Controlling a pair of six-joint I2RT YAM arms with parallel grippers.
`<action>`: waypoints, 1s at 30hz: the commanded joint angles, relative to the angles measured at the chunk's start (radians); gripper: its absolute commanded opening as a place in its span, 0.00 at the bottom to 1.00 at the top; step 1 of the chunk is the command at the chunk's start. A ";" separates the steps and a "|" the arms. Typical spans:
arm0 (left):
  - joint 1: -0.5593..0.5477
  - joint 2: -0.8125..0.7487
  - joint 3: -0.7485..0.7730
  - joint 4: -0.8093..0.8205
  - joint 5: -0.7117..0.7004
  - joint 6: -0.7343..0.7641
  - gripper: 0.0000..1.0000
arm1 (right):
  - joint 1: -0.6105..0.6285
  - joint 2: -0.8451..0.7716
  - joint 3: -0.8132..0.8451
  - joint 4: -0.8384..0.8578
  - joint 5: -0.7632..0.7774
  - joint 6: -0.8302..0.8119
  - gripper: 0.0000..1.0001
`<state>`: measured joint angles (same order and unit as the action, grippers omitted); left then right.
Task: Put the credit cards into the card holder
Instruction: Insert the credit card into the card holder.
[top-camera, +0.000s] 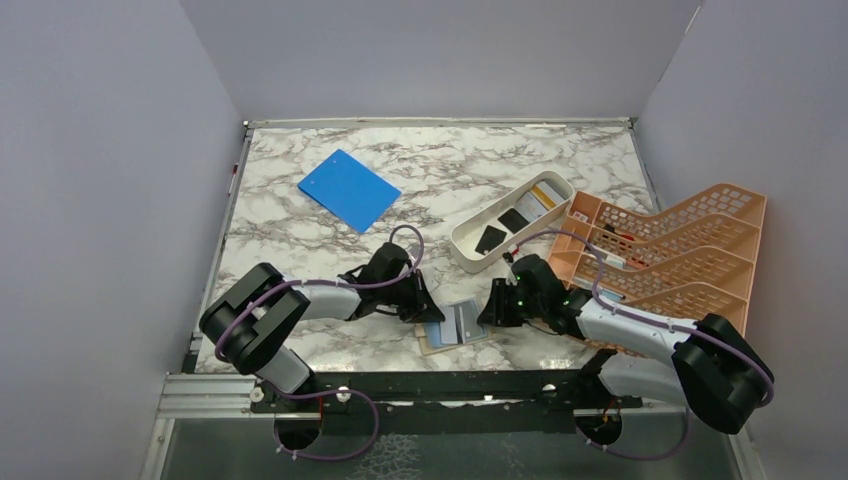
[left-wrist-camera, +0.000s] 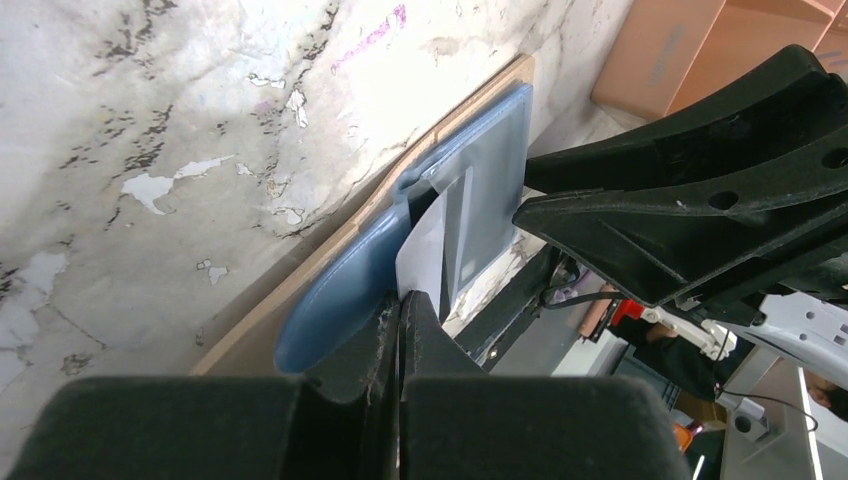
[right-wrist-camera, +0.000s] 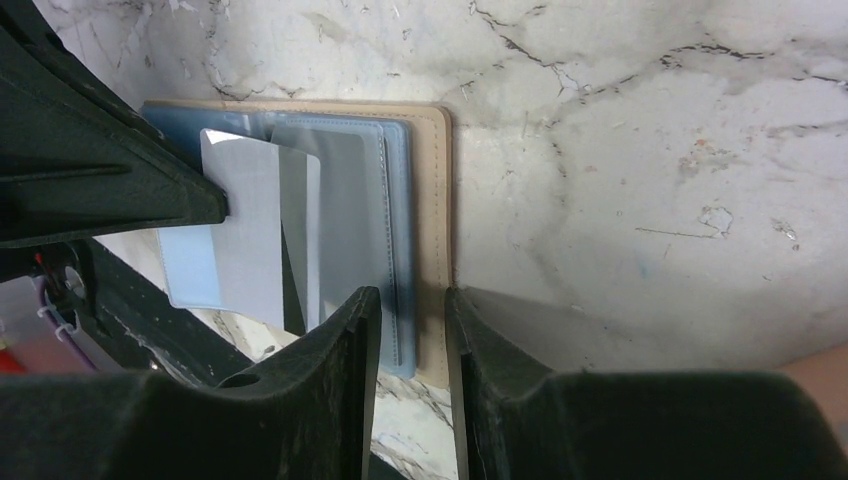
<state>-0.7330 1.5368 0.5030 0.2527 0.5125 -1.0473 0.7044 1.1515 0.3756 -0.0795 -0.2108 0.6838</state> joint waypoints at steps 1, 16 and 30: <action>-0.012 0.018 0.008 0.000 -0.030 0.010 0.00 | 0.021 0.014 -0.028 0.037 -0.006 0.023 0.34; -0.015 -0.086 -0.044 -0.035 -0.199 -0.014 0.00 | 0.030 0.003 -0.059 0.050 -0.002 0.036 0.30; -0.042 -0.132 -0.081 0.042 -0.263 -0.088 0.00 | 0.039 -0.002 -0.073 0.093 -0.038 0.062 0.27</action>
<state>-0.7540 1.4246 0.4320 0.2581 0.3264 -1.1053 0.7261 1.1488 0.3313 0.0010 -0.2222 0.7261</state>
